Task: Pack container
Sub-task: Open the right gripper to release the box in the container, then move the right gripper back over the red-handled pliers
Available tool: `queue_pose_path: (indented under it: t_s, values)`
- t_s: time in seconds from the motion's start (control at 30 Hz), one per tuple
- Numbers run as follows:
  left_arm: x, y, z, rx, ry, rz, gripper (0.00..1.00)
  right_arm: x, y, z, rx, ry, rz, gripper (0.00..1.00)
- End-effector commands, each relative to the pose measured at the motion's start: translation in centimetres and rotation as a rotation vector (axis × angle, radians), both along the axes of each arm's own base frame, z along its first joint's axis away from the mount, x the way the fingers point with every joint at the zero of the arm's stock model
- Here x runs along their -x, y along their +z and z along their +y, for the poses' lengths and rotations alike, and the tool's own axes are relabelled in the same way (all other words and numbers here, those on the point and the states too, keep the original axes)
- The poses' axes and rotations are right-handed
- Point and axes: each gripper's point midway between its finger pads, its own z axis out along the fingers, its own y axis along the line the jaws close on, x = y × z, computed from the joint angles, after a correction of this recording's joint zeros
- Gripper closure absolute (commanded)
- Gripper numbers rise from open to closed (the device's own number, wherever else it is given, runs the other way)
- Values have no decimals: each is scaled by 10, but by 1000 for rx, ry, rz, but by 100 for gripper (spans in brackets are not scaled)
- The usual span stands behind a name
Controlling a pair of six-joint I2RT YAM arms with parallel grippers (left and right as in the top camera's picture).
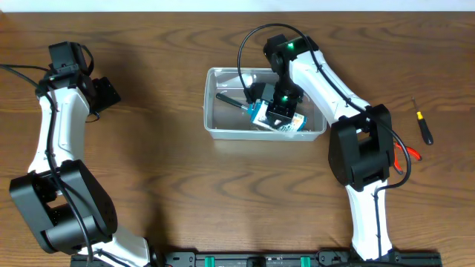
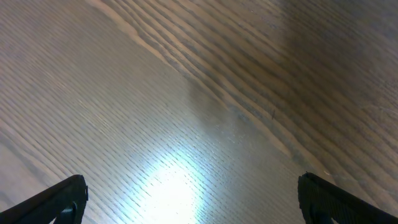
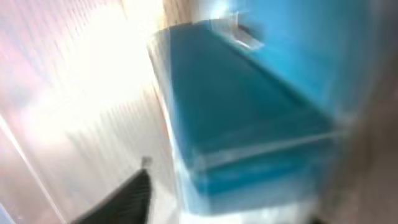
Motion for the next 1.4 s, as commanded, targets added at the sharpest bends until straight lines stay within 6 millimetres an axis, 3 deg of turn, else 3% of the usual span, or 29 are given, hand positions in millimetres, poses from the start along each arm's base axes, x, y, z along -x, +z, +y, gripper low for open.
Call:
queue_pose_path:
  t_s: [0.0, 0.27, 0.4, 0.57, 0.67, 0.8, 0.9, 1.03, 1.17, 1.37]
  values:
    - [-4, 4, 4, -13, 8, -7, 2, -4, 1, 5, -17, 9, -22, 1]
    - [-4, 4, 4, -13, 8, -7, 2, -31, 10, 2, 31, -91, -126, 1]
    - [-4, 4, 4, -13, 8, -7, 2, -52, 40, -1, 43, -187, -204, 1]
    - [-4, 4, 4, -13, 9, -7, 2, -80, 114, -11, -12, -334, -326, 1]
    - [-4, 4, 4, -13, 8, -7, 2, -92, 164, -39, -28, -472, -413, 1]
    - [-4, 4, 4, -13, 8, -7, 2, -96, 209, -89, -50, -648, -477, 1]
    - [-4, 4, 4, -13, 9, -7, 2, -99, 222, -129, -49, -781, -496, 1]
    - [-4, 4, 4, -13, 8, -7, 2, -95, 225, -185, -16, -919, -486, 1]
    - [-4, 4, 4, -13, 8, -7, 2, -92, 231, -229, -13, -1114, -480, 1]
    - [-4, 4, 4, -13, 8, -7, 2, -70, 252, -258, -48, -1204, -486, 1]
